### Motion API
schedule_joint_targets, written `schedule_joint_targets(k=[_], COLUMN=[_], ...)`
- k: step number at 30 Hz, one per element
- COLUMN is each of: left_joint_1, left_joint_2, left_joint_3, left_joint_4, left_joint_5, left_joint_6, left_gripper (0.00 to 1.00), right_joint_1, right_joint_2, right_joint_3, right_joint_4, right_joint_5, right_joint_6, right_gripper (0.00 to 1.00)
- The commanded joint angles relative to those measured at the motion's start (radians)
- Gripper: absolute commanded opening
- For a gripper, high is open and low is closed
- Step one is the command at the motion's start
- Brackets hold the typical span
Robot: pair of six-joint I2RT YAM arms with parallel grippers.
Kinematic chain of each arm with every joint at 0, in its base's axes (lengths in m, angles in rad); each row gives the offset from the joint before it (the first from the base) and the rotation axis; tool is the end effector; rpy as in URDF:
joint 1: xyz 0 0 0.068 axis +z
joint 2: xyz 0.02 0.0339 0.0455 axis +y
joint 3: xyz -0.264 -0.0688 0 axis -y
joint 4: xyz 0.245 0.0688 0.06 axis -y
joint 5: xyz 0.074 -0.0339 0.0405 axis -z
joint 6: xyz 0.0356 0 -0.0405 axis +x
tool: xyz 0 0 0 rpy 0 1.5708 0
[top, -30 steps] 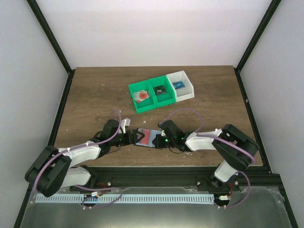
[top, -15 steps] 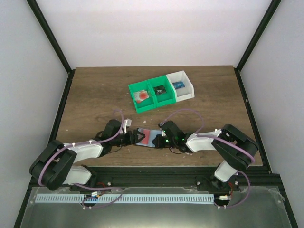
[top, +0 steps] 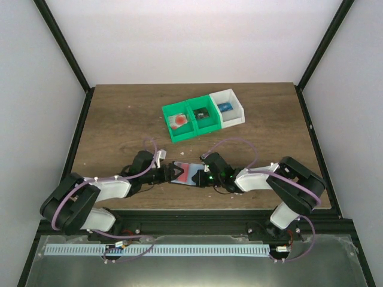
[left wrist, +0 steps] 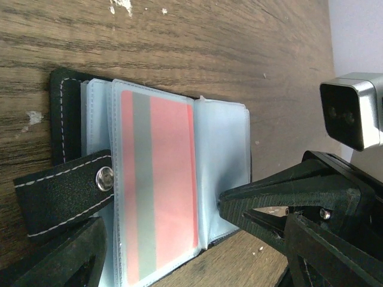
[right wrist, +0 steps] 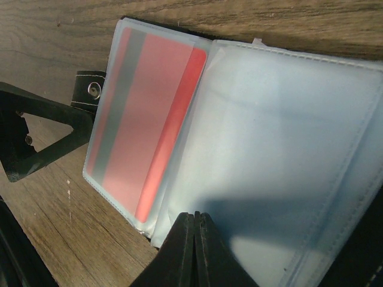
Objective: Take the credit cards out of the card holder
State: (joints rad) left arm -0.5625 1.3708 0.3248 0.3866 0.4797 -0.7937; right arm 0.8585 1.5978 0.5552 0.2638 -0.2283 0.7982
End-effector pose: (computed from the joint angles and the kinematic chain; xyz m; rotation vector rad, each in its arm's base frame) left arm 0.1821 -0.1343 0.1256 0.0091 2.4569 -1.2146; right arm 0.1768 0.2170 0.1197 -0.2020 2.5829 0.9978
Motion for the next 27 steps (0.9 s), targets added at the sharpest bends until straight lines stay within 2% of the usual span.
schedule_joint_targets(k=[1,19,27], left_joint_1=[0.003,0.002,0.001], left_joint_2=[0.02,-0.018,-0.114], left_joint_3=[-0.013,-0.021,0.007], left_joint_4=[0.046,0.09,-0.049], left_joint_5=[0.014,0.09,0.011], left_joint_6=[-0.011,-0.096,-0.038], left_gripper=[0.83,0.82,0.82], right_joint_1=[-0.004,-0.004,-0.004], right_joint_2=[0.001,0.004,0.0], right_joint_3=[-0.013,-0.017,-0.023], right_joint_4=[-0.008,-0.002,-0.001], right_joint_5=[0.002,-0.001,0.002], right_joint_6=[-0.004,-0.002,0.0], right_gripper=[0.0,0.0,0.0])
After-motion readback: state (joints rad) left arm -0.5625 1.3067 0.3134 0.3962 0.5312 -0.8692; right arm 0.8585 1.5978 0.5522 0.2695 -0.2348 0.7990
